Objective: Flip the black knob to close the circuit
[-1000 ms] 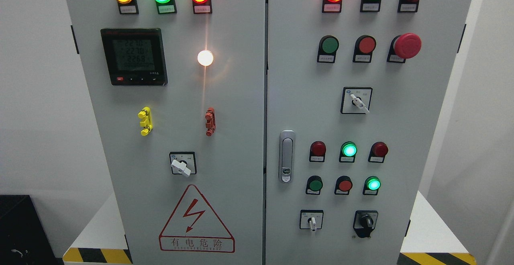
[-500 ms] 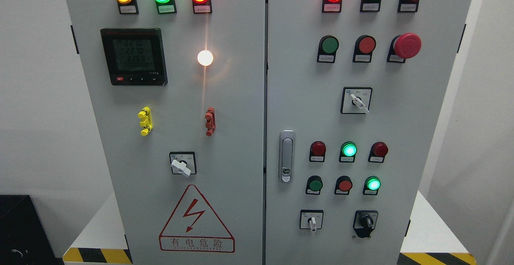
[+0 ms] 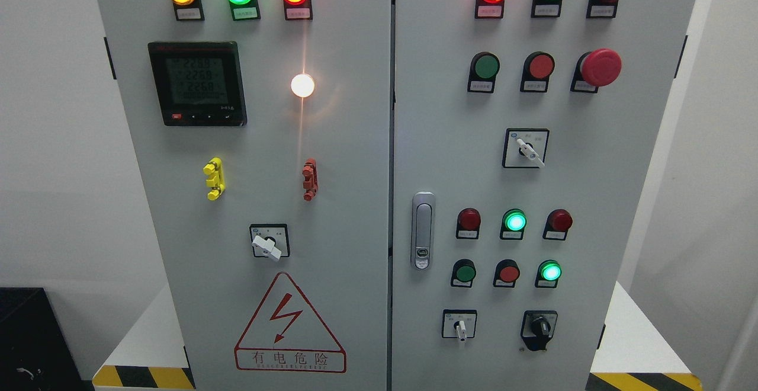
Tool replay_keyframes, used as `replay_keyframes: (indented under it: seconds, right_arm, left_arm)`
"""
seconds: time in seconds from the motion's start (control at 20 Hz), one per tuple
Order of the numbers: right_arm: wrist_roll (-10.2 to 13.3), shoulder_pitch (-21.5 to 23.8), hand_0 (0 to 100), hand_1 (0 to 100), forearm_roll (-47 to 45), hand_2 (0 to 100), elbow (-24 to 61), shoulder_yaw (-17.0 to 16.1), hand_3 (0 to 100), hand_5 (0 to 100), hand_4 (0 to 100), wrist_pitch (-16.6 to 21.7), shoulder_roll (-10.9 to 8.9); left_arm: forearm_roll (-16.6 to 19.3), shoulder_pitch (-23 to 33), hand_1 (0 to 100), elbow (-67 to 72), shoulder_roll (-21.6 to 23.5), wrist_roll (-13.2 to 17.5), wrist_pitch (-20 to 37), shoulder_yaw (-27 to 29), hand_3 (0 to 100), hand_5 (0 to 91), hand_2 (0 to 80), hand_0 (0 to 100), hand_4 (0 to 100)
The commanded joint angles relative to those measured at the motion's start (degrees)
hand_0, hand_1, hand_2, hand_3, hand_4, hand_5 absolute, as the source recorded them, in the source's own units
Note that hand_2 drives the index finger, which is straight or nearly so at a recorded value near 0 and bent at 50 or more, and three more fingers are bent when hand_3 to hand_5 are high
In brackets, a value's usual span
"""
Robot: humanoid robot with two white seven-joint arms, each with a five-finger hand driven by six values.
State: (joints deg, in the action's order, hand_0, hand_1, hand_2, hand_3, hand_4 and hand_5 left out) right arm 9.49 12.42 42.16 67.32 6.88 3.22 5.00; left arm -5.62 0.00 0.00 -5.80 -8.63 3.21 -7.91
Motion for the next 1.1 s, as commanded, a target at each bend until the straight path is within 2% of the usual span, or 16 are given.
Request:
replay_keyframes:
  seconds: [0.0, 0.25, 0.4, 0.55, 0.65, 0.85, 1.05]
  right_arm:
    - [0.1, -0.2, 0, 11, 6.2, 51, 12.4, -3.5, 71, 57, 60, 0.0, -0.07]
    - [0.8, -0.4, 0, 11, 10.0, 57, 15.4, -4.2, 75, 64, 65, -0.1, 0.01]
    - [1.1, -0.7, 0, 11, 12.9, 63, 17.4, -4.5, 81, 69, 69, -0.1, 0.1]
    - [2.9, -1.6, 0, 11, 14.5, 69, 18.5, -4.7, 87, 77, 74, -0.1, 0.1]
    - [3.1, -1.9, 0, 0, 15.2, 72, 19.3, -4.7, 90, 81, 77, -0.1, 0.1]
    - [3.2, -2.6, 0, 0, 18.7, 74, 21.2, -5.8, 91, 82, 78, -0.1, 0.1]
    - [4.2, -3.7, 0, 0, 21.5, 77, 22.8, -6.0, 94, 84, 79, -0.2, 0.1]
  left_arm:
    - [0.0, 1.3, 56, -1.7, 0.0, 0.0, 0.0, 0.0, 0, 0.0, 0.0, 12, 0]
    - [0.0, 1.2, 56, -1.7, 0.0, 0.0, 0.0, 0.0, 0, 0.0, 0.0, 12, 0]
    - [0.0, 1.2, 56, -1.7, 0.0, 0.0, 0.0, 0.0, 0, 0.0, 0.0, 12, 0]
    - [0.0, 1.2, 56, -1.7, 0.0, 0.0, 0.0, 0.0, 0, 0.0, 0.0, 12, 0]
    - [0.0, 1.3, 56, -1.7, 0.0, 0.0, 0.0, 0.0, 0, 0.0, 0.0, 12, 0]
    - [0.0, 1.2, 56, -1.7, 0.0, 0.0, 0.0, 0.0, 0, 0.0, 0.0, 12, 0]
    - [0.0, 1.3, 56, -1.7, 0.0, 0.0, 0.0, 0.0, 0, 0.0, 0.0, 12, 0]
